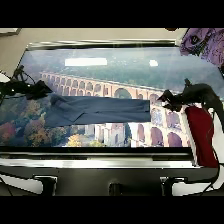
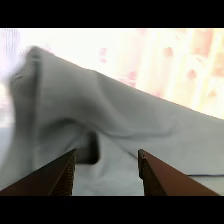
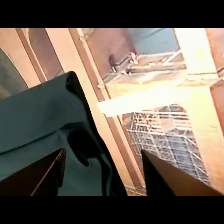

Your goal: Fold the clothes and pants, and hang the long-sleeved shirts on hangers.

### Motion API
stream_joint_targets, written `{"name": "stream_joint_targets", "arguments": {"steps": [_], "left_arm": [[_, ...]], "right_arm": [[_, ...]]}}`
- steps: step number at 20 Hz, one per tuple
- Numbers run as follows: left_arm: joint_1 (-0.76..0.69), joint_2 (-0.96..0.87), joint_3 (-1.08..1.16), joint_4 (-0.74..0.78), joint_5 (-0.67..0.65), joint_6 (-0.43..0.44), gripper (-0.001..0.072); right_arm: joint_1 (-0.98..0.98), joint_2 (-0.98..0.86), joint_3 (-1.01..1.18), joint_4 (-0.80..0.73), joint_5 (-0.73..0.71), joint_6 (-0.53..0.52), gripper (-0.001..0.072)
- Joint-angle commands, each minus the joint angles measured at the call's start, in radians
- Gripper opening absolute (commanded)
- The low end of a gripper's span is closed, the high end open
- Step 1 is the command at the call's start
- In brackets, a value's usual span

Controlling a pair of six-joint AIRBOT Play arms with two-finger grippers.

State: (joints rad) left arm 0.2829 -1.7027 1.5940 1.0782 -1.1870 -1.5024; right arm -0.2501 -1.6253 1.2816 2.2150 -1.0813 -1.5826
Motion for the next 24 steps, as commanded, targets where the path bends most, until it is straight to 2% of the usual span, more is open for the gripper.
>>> {"name": "stream_joint_targets", "arguments": {"steps": [1,6,8,9,10,11,13,14,15,18,20,24], "left_arm": [[-0.006,0.063,0.016,0.151,-0.027,-0.038,0.0452],[-0.048,0.119,0.016,0.213,-0.028,-0.062,0.0453],[-0.063,0.123,0.016,0.214,-0.029,-0.071,0.0453],[-0.070,0.123,0.016,0.213,-0.029,-0.082,0.0453],[-0.080,0.123,0.016,0.213,-0.028,-0.093,0.0453],[-0.093,0.123,0.016,0.213,-0.028,-0.095,0.0453],[-0.129,0.117,0.015,0.208,-0.028,-0.107,0.0446],[-0.155,0.110,0.015,0.198,-0.029,-0.128,0.0320],[-0.189,0.102,0.007,0.169,-0.027,-0.147,0.0012],[-0.323,0.051,-0.028,0.054,0.019,-0.163,0.0017],[-0.442,-0.007,-0.032,0.005,0.049,-0.220,0.0016],[-0.676,-0.102,-0.030,-0.144,0.208,-0.248,0.0016]], "right_arm": [[-0.042,-0.051,0.001,0.096,-0.103,-0.108,0.0543],[0.074,-0.146,0.000,0.156,-0.056,-0.142,0.0540],[0.136,-0.178,0.000,0.156,-0.011,-0.138,0.0493],[0.162,-0.186,0.000,0.156,0.012,-0.137,0.0399],[0.183,-0.187,0.000,0.155,0.034,-0.137,0.0255],[0.195,-0.181,0.002,0.156,0.039,-0.137,0.0045],[0.197,-0.141,0.004,0.147,0.029,-0.135,0.0030],[0.191,-0.106,0.010,0.111,0.014,-0.113,0.0030],[0.190,-0.072,0.025,0.061,-0.014,-0.071,0.0030],[0.190,0.026,0.115,-0.167,-0.161,0.068,0.0030],[0.190,0.080,0.187,-0.296,-0.254,0.161,0.0030],[0.190,0.178,0.293,-0.409,-0.333,0.238,0.0030]]}}
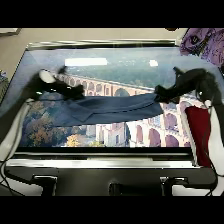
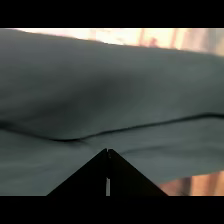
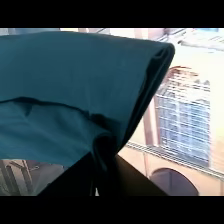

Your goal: Fold the clothes and pants, and hang the long-sleeved shirts on hangers.

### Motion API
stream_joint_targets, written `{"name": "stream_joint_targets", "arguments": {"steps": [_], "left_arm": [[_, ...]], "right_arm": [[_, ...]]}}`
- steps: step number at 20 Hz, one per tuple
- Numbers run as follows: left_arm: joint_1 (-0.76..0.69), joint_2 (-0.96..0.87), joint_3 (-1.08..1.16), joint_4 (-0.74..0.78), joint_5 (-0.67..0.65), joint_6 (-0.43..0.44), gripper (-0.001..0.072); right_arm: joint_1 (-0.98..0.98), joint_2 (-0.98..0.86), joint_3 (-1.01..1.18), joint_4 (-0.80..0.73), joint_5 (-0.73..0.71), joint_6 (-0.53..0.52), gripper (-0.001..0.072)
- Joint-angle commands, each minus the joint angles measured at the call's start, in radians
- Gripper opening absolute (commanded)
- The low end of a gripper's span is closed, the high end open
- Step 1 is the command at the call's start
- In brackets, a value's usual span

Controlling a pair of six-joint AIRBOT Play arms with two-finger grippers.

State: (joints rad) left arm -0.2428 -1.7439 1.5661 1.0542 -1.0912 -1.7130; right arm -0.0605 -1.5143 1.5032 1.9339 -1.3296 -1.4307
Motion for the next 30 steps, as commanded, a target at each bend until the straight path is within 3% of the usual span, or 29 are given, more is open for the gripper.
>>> {"name": "stream_joint_targets", "arguments": {"steps": [1,9,12,16,21,24,26,30], "left_arm": [[-0.206,-0.081,-0.002,-0.155,0.162,-0.047,0.0016],[-0.486,-0.233,-0.002,-0.525,0.578,-0.053,0.0016],[-0.518,-0.263,-0.002,-0.601,0.639,-0.047,0.0016],[-0.422,-0.201,-0.003,-0.514,0.444,-0.005,0.0014],[-0.170,0.064,-0.003,-0.010,0.132,-0.072,0.0014],[0.015,0.240,-0.003,0.211,-0.050,-0.068,0.0016],[0.143,0.333,-0.003,0.283,-0.110,-0.058,0.0017],[0.350,0.436,-0.003,0.282,-0.172,0.047,0.0019]], "right_arm": [[0.001,0.084,0.093,-0.145,-0.105,0.103,0.0030],[0.002,0.187,0.120,-0.158,-0.189,0.137,0.0031],[0.002,0.204,0.120,-0.196,-0.193,0.138,0.0031],[0.002,0.204,0.120,-0.225,-0.185,0.173,0.0031],[0.032,0.204,0.120,-0.006,-0.043,0.320,0.0030],[0.173,0.198,0.120,-0.008,0.056,0.481,0.0030],[0.285,0.178,0.120,-0.021,0.129,0.573,0.0030],[0.510,0.092,0.120,-0.045,0.308,0.743,0.0030]]}}
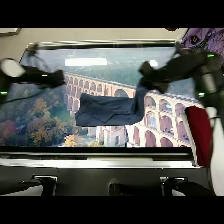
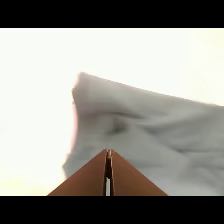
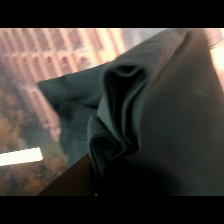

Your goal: Fold the clothes and pants, and hang the long-sleeved shirts on hangers.

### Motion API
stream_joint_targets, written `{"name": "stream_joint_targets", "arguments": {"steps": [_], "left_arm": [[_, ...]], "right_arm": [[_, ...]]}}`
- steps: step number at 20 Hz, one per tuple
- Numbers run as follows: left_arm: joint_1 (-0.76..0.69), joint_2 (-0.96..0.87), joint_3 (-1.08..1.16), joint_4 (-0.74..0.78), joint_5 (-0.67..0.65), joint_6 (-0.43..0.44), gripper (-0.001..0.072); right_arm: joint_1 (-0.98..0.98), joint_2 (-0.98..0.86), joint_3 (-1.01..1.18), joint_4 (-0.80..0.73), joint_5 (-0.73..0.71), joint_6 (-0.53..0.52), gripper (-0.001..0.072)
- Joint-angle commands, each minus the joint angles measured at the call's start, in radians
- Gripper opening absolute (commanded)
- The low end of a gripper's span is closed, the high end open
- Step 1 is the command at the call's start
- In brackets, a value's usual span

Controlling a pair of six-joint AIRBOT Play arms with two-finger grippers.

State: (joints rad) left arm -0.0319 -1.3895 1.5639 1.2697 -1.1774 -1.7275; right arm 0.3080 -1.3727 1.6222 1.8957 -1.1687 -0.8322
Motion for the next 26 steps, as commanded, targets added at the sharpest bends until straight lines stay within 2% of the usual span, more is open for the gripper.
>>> {"name": "stream_joint_targets", "arguments": {"steps": [1,4,10,16,17,18,20,21,23,26], "left_arm": [[0.176,0.093,0.000,0.066,-0.105,0.077,0.0019],[0.237,0.100,0.000,0.066,-0.124,0.078,0.0019],[0.234,0.095,-0.001,0.061,-0.113,0.078,0.0019],[0.234,0.080,-0.004,0.056,-0.113,0.078,0.0019],[0.234,0.075,-0.004,0.047,-0.113,0.077,0.0019],[0.234,0.070,-0.004,0.034,-0.113,0.078,0.0019],[0.233,0.059,-0.011,0.009,-0.113,0.078,0.0019],[0.233,0.056,-0.016,0.008,-0.113,0.078,0.0019],[0.233,0.055,-0.031,0.008,-0.114,0.078,0.0020],[0.234,0.055,-0.035,0.005,-0.113,0.078,0.0019]], "right_arm": [[0.183,-0.075,0.001,-0.007,0.194,0.176,0.0030],[0.278,-0.151,0.001,0.005,0.333,0.255,0.0031],[0.383,-0.278,0.001,0.014,0.540,0.370,0.0031],[0.408,-0.380,0.001,0.063,0.608,0.380,0.0033],[0.408,-0.398,0.001,0.063,0.628,0.374,0.0059],[0.408,-0.413,0.001,0.063,0.668,0.360,0.0131],[0.408,-0.429,0.001,0.064,0.761,0.351,0.0429],[0.405,-0.422,0.001,0.064,0.787,0.333,0.0504],[0.378,-0.381,0.001,0.060,0.765,0.288,0.0554],[0.272,-0.281,0.001,0.060,0.576,0.180,0.0552]]}}
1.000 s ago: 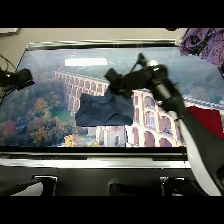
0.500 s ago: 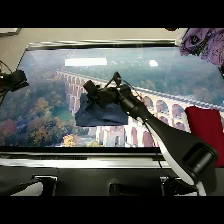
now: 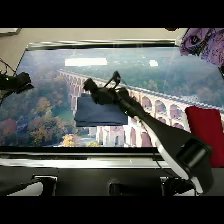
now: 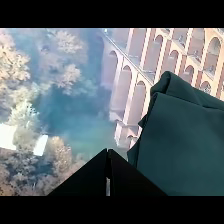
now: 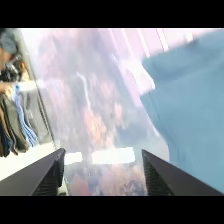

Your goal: Fold the clothes and pants, and hang the long-sleeved shirts on hangers.

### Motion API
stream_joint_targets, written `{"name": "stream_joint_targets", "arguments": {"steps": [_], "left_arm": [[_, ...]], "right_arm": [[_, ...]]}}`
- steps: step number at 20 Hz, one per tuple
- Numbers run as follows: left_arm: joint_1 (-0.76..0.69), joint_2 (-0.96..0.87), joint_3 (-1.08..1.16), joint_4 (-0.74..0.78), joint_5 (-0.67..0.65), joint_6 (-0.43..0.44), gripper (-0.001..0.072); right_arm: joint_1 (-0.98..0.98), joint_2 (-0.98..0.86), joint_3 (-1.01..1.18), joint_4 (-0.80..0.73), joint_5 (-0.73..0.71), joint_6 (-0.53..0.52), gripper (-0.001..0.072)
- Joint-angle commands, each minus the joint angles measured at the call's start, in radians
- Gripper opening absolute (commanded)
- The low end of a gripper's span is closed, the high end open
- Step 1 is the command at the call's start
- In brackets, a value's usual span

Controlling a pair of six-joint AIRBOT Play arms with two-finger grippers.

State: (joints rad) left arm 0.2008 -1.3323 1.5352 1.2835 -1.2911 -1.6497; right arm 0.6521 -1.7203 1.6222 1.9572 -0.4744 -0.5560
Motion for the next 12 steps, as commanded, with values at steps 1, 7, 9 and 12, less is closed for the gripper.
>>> {"name": "stream_joint_targets", "arguments": {"steps": [1,7,9,12], "left_arm": [[0.001,-0.002,-0.006,-0.010,0.000,0.000,0.0019],[0.001,-0.002,-0.006,-0.019,0.000,0.000,0.0020],[0.001,-0.002,-0.006,-0.019,0.001,0.000,0.0020],[0.002,-0.002,-0.006,-0.018,0.006,0.001,0.0019]], "right_arm": [[-0.128,0.110,0.001,-0.001,-0.211,-0.153,0.0548],[-0.544,0.246,-0.004,0.012,-0.729,-0.581,0.0532],[-0.669,0.233,-0.060,0.089,-0.771,-0.697,0.0532],[-0.769,0.193,-0.223,0.325,-0.744,-0.903,0.0532]]}}
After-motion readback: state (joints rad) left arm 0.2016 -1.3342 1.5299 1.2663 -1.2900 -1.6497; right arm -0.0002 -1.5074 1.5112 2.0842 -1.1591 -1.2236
